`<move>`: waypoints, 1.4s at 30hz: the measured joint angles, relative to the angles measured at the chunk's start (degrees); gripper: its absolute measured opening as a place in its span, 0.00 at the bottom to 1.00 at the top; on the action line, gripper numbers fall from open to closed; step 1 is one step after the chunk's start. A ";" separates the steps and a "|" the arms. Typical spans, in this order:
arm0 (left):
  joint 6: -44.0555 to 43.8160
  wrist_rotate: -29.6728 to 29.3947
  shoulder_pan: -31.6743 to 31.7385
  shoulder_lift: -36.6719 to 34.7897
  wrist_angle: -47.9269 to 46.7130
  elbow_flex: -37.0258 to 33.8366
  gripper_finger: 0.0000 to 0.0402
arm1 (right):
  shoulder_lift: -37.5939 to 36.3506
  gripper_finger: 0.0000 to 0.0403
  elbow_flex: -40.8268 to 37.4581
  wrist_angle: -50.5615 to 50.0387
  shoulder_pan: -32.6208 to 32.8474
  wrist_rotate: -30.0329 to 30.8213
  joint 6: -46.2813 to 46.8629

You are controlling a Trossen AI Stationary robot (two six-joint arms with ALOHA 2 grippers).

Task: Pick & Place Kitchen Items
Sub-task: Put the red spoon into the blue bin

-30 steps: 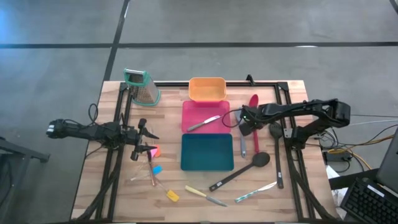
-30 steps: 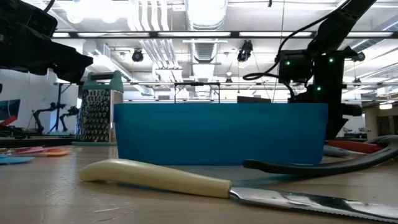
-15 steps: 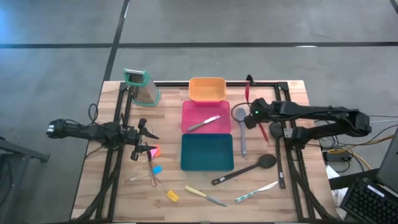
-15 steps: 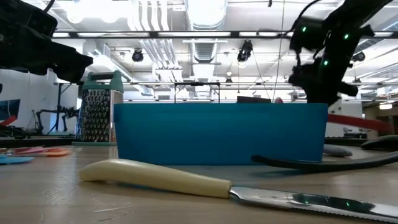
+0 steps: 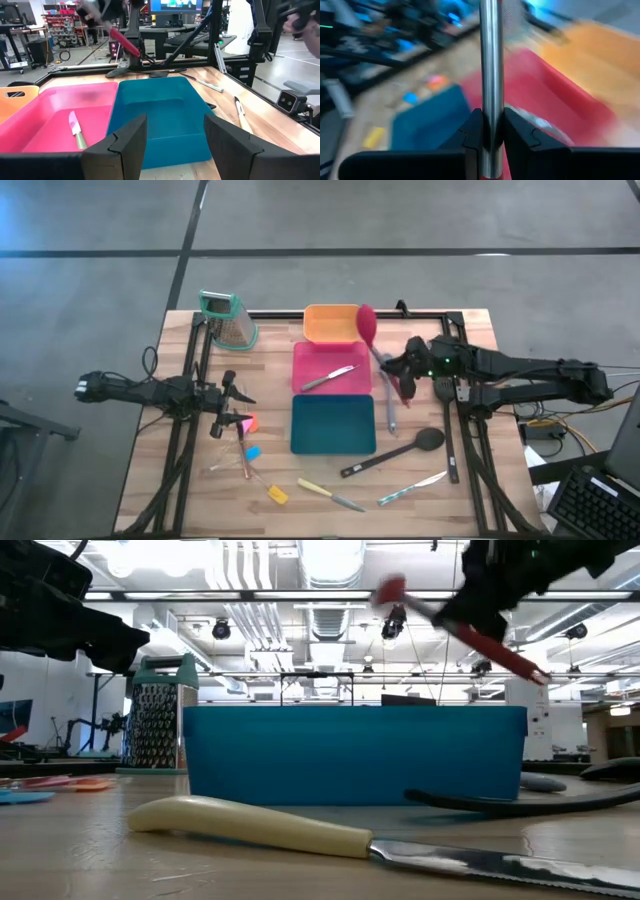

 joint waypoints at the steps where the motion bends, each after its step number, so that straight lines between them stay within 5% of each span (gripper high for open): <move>1: 0.02 0.00 0.00 0.00 0.00 -0.01 0.50 | 0.40 0.10 0.07 2.54 1.11 -0.66 -1.14; 6: 0.01 0.00 0.01 0.00 0.00 -0.01 0.50 | 3.57 0.10 1.05 10.56 6.13 -1.61 -10.04; 16: 0.02 0.00 0.01 -0.02 0.00 -0.01 0.50 | 15.00 0.10 7.58 6.23 10.06 -0.83 -27.91; 25: 0.01 0.00 0.01 -0.02 0.00 -0.01 0.50 | 28.27 0.10 22.82 -17.78 15.28 20.36 -33.78; 34: 0.01 0.00 0.02 -0.02 0.00 0.01 0.50 | 42.25 0.10 33.06 -27.43 22.48 24.55 -40.30; 42: 0.02 -0.02 0.02 0.00 0.53 -0.01 0.50 | 51.24 0.10 38.03 -36.89 25.94 37.18 -45.19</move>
